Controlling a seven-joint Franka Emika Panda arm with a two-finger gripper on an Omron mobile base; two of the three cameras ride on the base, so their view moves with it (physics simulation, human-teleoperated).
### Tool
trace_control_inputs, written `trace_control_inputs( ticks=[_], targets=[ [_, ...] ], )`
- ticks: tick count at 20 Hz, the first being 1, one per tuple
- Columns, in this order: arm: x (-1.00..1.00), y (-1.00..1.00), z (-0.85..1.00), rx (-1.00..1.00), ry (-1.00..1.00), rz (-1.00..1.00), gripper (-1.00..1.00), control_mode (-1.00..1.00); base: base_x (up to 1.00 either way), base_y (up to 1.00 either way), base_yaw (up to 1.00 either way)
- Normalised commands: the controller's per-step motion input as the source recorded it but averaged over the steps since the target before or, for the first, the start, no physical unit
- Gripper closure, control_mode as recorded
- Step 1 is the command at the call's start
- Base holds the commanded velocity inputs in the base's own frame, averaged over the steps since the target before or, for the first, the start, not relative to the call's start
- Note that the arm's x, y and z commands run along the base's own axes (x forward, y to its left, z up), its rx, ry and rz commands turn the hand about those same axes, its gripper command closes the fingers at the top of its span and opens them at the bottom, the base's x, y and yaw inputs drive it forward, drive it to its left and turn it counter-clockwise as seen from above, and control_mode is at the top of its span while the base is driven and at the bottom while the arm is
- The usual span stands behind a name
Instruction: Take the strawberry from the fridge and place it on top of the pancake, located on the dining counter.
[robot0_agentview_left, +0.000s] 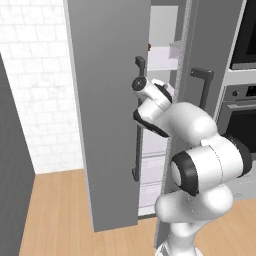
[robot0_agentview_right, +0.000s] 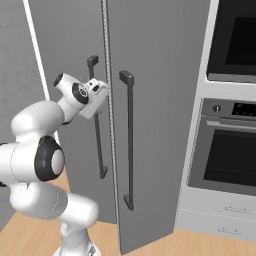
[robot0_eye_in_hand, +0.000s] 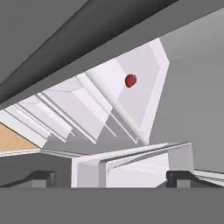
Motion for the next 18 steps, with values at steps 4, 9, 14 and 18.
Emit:
trace_control_inputs(
  ticks=[4,9,14,18],
  targets=[
    [0.46,-0.43,0.0,-0.04,0.06,0.0,-1.0,-1.0,0.0,0.0,0.0],
    [0.11,-0.55,0.0,-0.02,0.01,0.0,-1.0,-1.0,0.0,0.0,0.0],
    [-0.19,-0.67,0.0,0.0,0.0,0.0,-1.0,-1.0,0.0,0.0,0.0],
    [-0.57,-0.75,0.0,0.0,-0.02,0.0,-1.0,-1.0,0.0,0.0,0.0]
  ],
)
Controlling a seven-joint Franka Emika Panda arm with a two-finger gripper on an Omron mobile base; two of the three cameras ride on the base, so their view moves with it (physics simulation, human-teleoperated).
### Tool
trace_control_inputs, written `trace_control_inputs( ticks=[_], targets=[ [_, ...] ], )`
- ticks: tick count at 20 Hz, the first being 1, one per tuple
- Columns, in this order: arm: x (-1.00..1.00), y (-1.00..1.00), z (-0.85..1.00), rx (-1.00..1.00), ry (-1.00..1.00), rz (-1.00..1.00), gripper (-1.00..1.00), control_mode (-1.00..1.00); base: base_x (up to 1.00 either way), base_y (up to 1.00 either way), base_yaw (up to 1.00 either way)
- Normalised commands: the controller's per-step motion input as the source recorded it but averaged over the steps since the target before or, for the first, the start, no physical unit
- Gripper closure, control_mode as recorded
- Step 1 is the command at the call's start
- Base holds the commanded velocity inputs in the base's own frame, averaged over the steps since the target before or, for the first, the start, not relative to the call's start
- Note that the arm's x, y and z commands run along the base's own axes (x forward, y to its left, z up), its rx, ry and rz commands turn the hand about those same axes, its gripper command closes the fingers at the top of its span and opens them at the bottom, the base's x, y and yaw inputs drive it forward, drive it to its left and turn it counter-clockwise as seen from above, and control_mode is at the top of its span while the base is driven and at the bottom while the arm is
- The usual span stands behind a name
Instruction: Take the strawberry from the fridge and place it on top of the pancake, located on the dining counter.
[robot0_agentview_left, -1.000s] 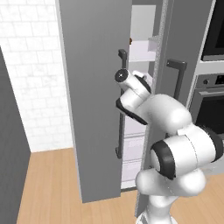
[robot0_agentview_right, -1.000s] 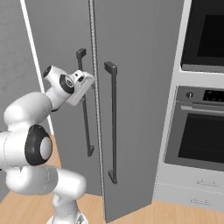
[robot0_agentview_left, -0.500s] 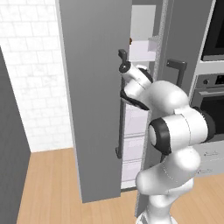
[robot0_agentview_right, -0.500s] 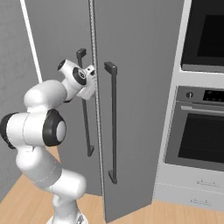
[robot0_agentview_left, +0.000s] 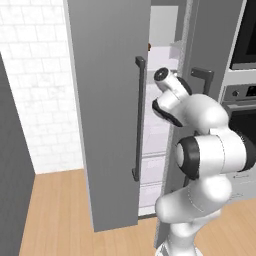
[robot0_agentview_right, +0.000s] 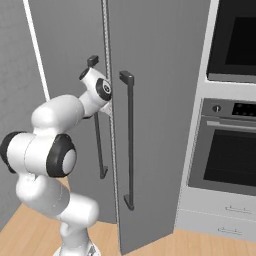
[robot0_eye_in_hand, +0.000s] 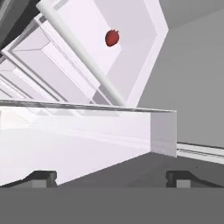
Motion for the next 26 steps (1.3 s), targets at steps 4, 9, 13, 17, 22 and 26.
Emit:
trace_control_inputs(
  ticks=[4,9,13,17,22,26],
  targets=[
    [-0.79,-0.79,0.01,0.0,-0.07,0.0,-1.0,-1.0,0.0,0.0,0.0],
    [-0.94,-0.79,0.13,0.0,-0.15,0.0,-1.0,-1.0,0.0,0.0,0.0],
    [-0.75,-0.71,0.33,0.0,-0.14,-0.01,-1.0,-1.0,0.0,0.0,0.0],
    [-0.41,-0.69,0.44,-0.01,-0.12,-0.01,-1.0,-1.0,0.0,0.0,0.0],
    [-0.11,-0.62,0.52,-0.01,-0.08,-0.01,-1.0,-1.0,0.0,0.0,0.0],
    [-0.03,-0.6,0.37,0.0,-0.04,0.0,-1.0,-1.0,0.0,0.0,0.0]
  ],
)
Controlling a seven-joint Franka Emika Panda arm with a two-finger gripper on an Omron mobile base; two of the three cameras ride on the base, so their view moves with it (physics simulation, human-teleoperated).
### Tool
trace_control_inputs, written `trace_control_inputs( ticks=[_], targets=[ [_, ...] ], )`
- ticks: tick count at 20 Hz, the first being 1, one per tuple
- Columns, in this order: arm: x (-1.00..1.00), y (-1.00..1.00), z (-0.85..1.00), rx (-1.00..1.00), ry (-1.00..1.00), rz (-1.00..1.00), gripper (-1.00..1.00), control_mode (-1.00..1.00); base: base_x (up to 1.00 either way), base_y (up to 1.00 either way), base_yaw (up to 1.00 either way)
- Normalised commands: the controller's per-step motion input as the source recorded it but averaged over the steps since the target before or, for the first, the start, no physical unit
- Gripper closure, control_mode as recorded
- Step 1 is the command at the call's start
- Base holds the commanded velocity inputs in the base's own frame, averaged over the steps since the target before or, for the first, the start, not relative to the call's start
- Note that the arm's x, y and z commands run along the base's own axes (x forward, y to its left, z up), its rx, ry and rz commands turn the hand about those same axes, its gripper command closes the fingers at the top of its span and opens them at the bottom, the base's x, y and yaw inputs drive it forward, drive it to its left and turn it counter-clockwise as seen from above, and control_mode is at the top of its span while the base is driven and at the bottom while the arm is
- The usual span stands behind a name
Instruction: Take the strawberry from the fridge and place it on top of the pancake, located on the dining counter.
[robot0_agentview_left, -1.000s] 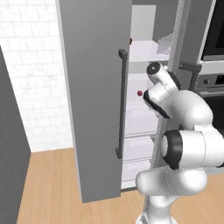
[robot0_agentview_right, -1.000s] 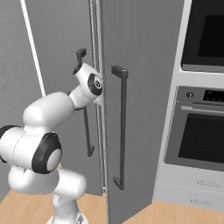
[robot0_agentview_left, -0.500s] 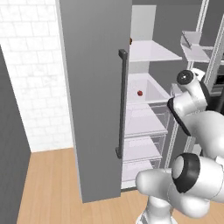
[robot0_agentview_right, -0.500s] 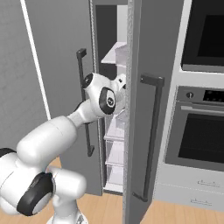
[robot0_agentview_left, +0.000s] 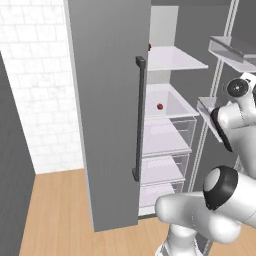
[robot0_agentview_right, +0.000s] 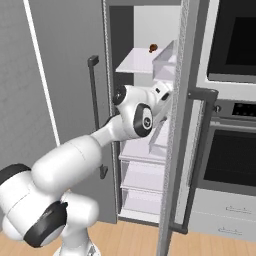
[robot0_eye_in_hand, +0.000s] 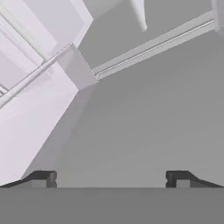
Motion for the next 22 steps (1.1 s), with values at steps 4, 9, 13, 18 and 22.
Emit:
trace_control_inputs(
  ticks=[4,9,13,18,22],
  targets=[
    [0.0,-0.57,0.13,0.0,0.0,0.0,-1.0,-1.0,0.0,0.0,0.0],
    [-0.01,-0.16,0.0,0.0,0.0,0.0,-1.0,-1.0,0.0,0.0,0.0],
    [-0.25,0.21,0.0,0.0,0.0,0.0,-1.0,-1.0,0.0,0.0,0.0],
    [-0.12,0.44,0.04,0.0,0.0,0.0,-1.0,-1.0,0.0,0.0,0.0],
    [-0.29,0.67,0.04,0.0,0.0,0.0,-1.0,-1.0,0.0,0.0,0.0]
  ],
)
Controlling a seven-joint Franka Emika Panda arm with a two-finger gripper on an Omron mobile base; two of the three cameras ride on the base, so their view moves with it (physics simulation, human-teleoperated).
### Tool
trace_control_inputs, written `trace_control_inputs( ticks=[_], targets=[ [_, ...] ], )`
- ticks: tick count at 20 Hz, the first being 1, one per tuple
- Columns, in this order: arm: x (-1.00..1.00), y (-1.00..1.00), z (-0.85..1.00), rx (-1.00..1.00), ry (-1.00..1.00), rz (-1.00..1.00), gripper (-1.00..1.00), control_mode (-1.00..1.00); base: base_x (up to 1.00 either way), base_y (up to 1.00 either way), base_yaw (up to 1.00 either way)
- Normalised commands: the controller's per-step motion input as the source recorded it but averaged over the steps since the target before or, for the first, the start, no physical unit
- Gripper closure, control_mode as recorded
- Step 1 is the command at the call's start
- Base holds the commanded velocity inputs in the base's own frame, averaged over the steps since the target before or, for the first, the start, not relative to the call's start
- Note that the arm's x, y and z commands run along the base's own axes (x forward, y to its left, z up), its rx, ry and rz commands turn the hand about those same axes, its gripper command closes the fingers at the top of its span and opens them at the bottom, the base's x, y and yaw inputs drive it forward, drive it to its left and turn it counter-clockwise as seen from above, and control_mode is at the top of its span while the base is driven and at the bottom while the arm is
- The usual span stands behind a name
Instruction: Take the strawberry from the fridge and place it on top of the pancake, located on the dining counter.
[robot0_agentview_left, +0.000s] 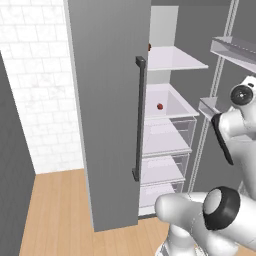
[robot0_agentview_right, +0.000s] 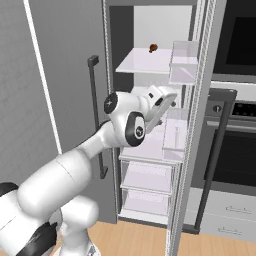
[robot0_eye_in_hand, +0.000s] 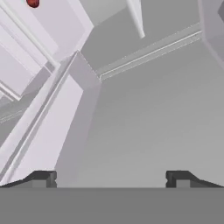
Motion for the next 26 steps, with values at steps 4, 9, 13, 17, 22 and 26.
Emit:
trace_control_inputs(
  ticks=[4,9,13,17,22,26],
  targets=[
    [-0.22,1.0,0.0,0.01,0.0,0.0,-1.0,-1.0,0.0,0.0,0.0],
    [-0.26,0.82,0.0,0.17,0.0,0.0,-1.0,-1.0,0.0,0.0,0.0],
    [-0.38,0.4,-0.14,0.4,0.0,0.03,-1.0,-1.0,0.0,0.0,0.0],
    [-0.5,0.22,-0.34,0.53,0.0,0.07,-1.0,-1.0,0.0,0.0,0.0],
    [-0.55,0.65,-0.37,0.43,0.06,0.01,-1.0,-1.0,0.0,0.0,0.0],
    [-0.39,1.0,-0.35,0.27,0.11,-0.03,-1.0,-1.0,0.0,0.0,0.0]
  ],
)
